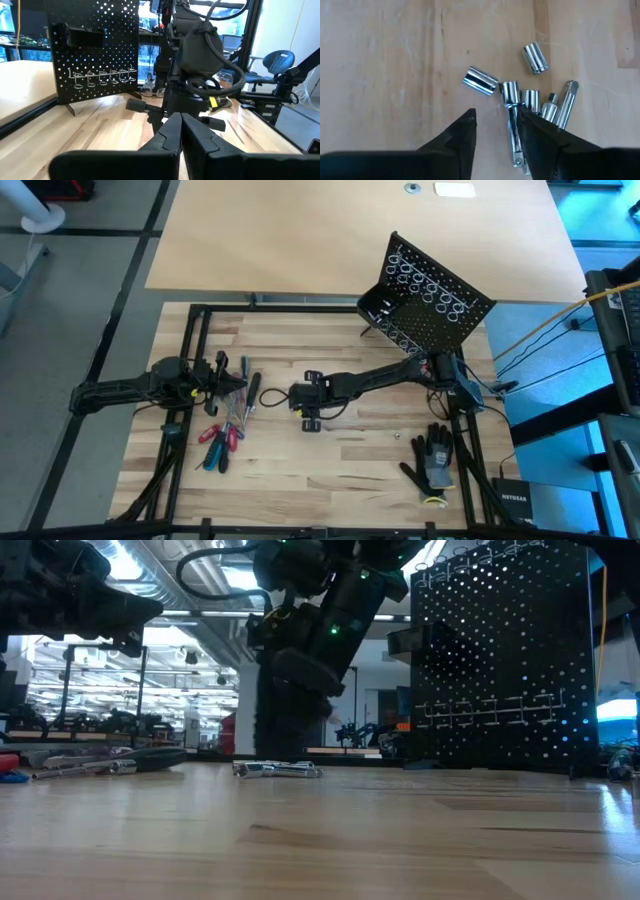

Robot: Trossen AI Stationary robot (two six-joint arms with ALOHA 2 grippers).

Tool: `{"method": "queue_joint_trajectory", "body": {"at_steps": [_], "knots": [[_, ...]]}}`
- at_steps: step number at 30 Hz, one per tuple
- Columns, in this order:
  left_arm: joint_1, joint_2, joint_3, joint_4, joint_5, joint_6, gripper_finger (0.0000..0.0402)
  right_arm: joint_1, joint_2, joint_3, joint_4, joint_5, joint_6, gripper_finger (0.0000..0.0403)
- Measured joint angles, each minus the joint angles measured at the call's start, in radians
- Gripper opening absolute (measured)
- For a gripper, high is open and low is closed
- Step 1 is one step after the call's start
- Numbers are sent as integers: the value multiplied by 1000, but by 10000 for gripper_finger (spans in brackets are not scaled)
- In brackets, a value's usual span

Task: Hang tools onto peg board
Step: Put the extension bar into the black pegboard bin

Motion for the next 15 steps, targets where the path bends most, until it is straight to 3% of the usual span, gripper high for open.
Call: {"method": "queue_joint_trajectory", "body": {"at_steps": [15], "knots": [[0, 0, 0, 0, 0, -4, 1, -13, 0, -62, 16, 2, -7, 105]]}}
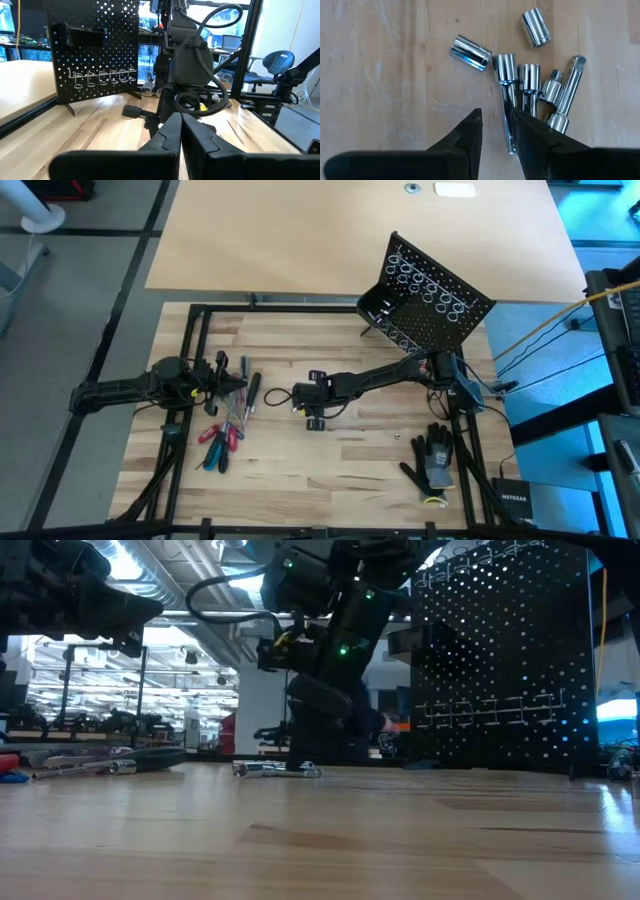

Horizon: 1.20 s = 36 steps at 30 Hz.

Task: Hang tools onto peg board
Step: Put the extension bar into the black pegboard bin

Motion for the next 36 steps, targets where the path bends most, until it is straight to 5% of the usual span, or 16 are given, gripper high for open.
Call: {"method": "queue_joint_trajectory", "body": {"at_steps": [24, 36], "knots": [[0, 0, 0, -1, 0, -1, 1, -18, -3, -70, 77, 6, 3, 104], [0, 0, 0, 0, 0, -1, 1, -17, -3, -70, 69, 20, 13, 30]]}}
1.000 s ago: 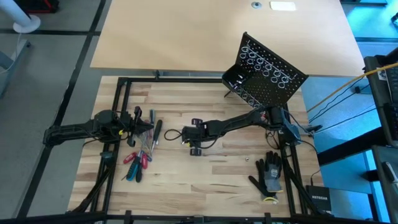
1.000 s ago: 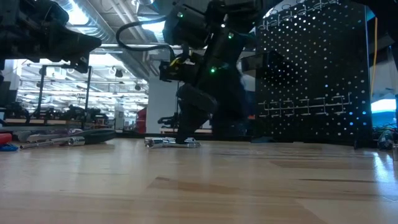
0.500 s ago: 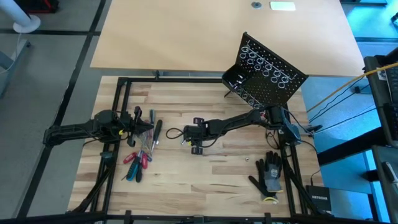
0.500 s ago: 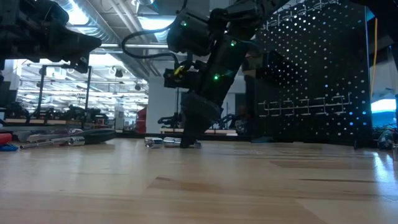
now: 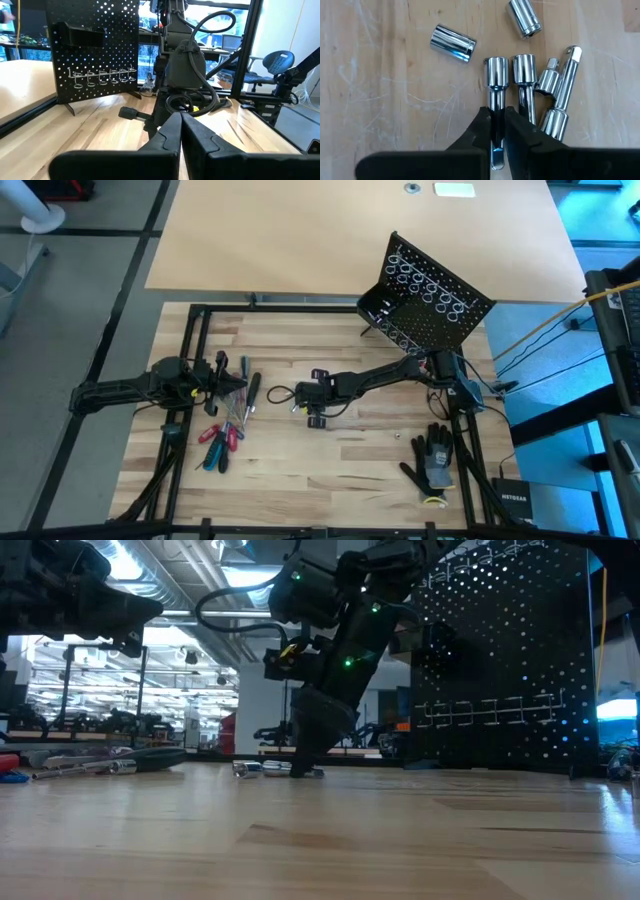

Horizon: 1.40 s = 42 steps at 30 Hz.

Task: Hang tools onto peg board
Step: Put the extension bar into the black pegboard bin

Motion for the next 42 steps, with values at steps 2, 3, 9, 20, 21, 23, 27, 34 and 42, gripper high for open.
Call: {"method": "queue_joint_trajectory", "body": {"at_steps": [2, 3, 9, 20, 21, 23, 27, 34, 42], "knots": [[0, 0, 0, 0, 0, 0, 1, 1, 0, 0, -3, 13, 0, 30], [0, 0, 0, 0, 0, 0, 1, 1, 0, 0, -7, 18, 0, 30], [0, 0, 0, 0, 0, 0, 1, 7, -7, -1, -26, 40, 17, 46], [0, 0, 0, 0, 0, -6, 1, 28, -153, -3, -143, 91, 24, 40], [0, 0, 0, -1, 0, -6, 1, 26, -170, -4, -164, 93, 24, 39], [0, 0, 0, 0, 0, -6, 1, 25, -209, -4, -196, 115, 25, 38], [0, 0, 0, -1, 0, -5, 1, 25, -301, -3, -255, 199, 26, 40], [0, 0, 0, -1, 0, -3, 1, 2, -486, -2, -294, 366, 26, 42], [0, 0, 0, -1, 0, 1, 1, -100, -659, -2, -294, 594, -11, 43]]}}
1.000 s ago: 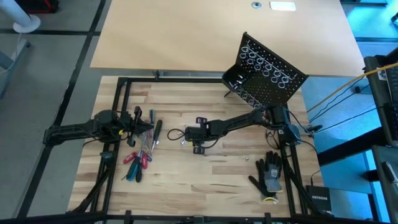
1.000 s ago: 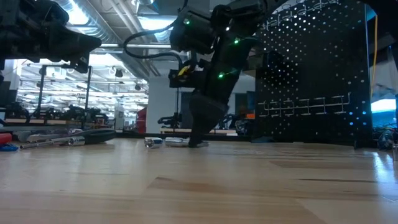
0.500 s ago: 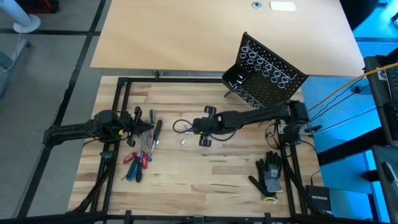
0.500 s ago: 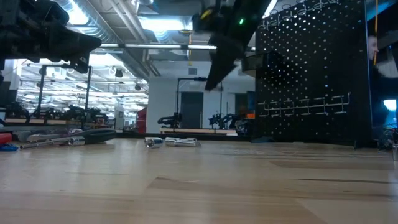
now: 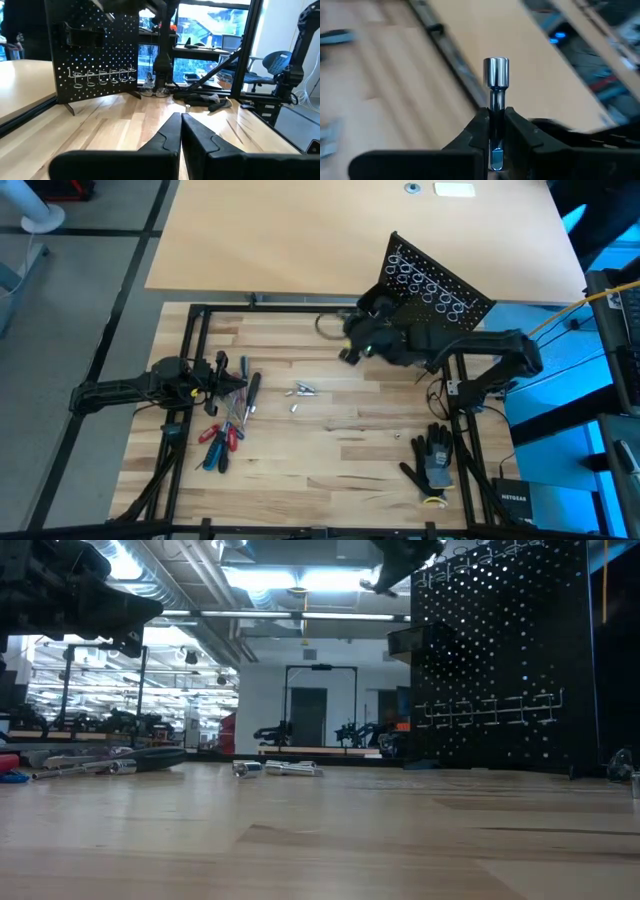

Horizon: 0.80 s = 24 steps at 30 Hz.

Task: Hang tools onto peg board
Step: Put the extension bar into the black pegboard bin

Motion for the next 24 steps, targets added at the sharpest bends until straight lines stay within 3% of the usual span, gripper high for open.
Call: {"method": "queue_joint_trajectory", "body": {"at_steps": [6, 14, 24], "knots": [[0, 0, 0, 0, 0, -2, 1, -106, -56, 1, -17, -4, -10, 44], [0, 0, 0, 0, 0, -21, 1, -228, -46, 1, -132, -117, 129, 44], [0, 0, 0, 0, 0, -19, 1, -241, -46, 1, -151, -146, 189, 44]]}}
